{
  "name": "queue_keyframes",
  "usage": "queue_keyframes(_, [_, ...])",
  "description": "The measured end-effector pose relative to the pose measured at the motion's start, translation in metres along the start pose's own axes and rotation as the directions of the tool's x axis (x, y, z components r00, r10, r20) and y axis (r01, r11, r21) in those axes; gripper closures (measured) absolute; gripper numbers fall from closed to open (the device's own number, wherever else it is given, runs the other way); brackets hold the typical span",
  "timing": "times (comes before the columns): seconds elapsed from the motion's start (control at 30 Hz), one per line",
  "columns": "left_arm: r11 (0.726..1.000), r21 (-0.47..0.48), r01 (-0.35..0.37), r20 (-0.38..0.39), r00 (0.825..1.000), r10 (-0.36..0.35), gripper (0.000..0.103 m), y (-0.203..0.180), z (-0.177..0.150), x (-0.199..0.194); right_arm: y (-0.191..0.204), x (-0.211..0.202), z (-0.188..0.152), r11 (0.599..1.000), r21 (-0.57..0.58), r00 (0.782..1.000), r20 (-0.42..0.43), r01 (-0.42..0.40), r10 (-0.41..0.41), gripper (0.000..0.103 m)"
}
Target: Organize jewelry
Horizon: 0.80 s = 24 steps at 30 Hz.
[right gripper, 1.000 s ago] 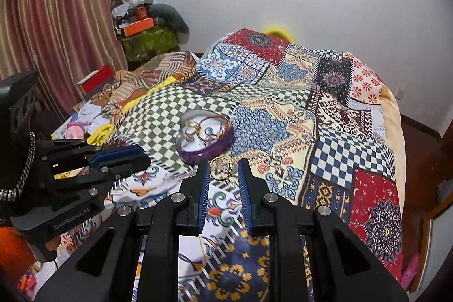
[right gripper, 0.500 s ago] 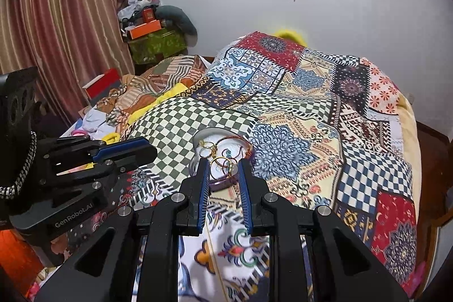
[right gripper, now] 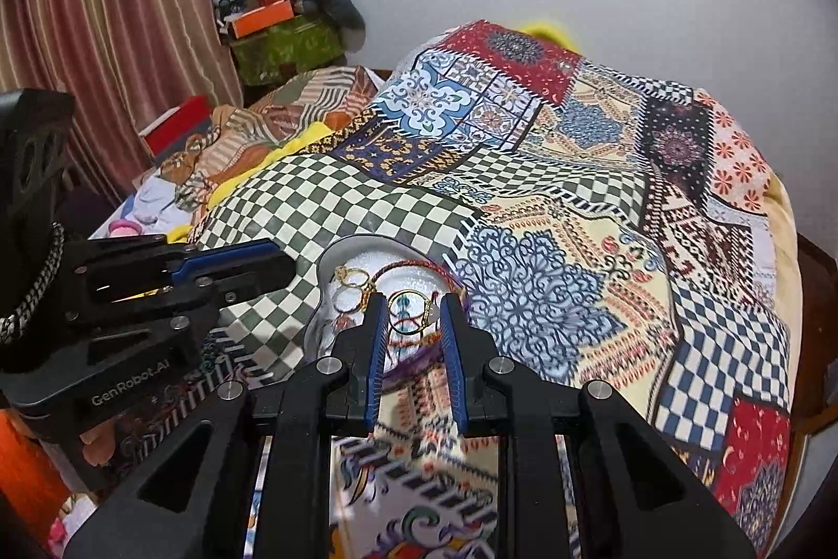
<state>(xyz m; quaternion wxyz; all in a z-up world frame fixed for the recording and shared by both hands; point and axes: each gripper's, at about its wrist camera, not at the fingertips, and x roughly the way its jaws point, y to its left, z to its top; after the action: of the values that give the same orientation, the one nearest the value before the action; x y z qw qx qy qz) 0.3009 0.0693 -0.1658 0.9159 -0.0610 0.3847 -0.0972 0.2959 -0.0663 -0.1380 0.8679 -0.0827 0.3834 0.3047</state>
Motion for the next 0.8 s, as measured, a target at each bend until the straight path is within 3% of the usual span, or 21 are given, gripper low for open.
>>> queue_keyframes(0.33, [0.999,-0.025,0.033,-0.038,0.999,-0.033,0.094,0.008,0.012,0.025,0.001,0.027,0.004,0.998,-0.064,0.999,-0.054,-0.003,0.000,0.085])
queue_keyframes(0.8, [0.999,-0.040,0.035,-0.051,0.998,-0.037,0.094,0.007,0.015,0.037,0.014,0.037,0.004,0.990,-0.141,0.998,-0.055,0.010,-0.018,0.085])
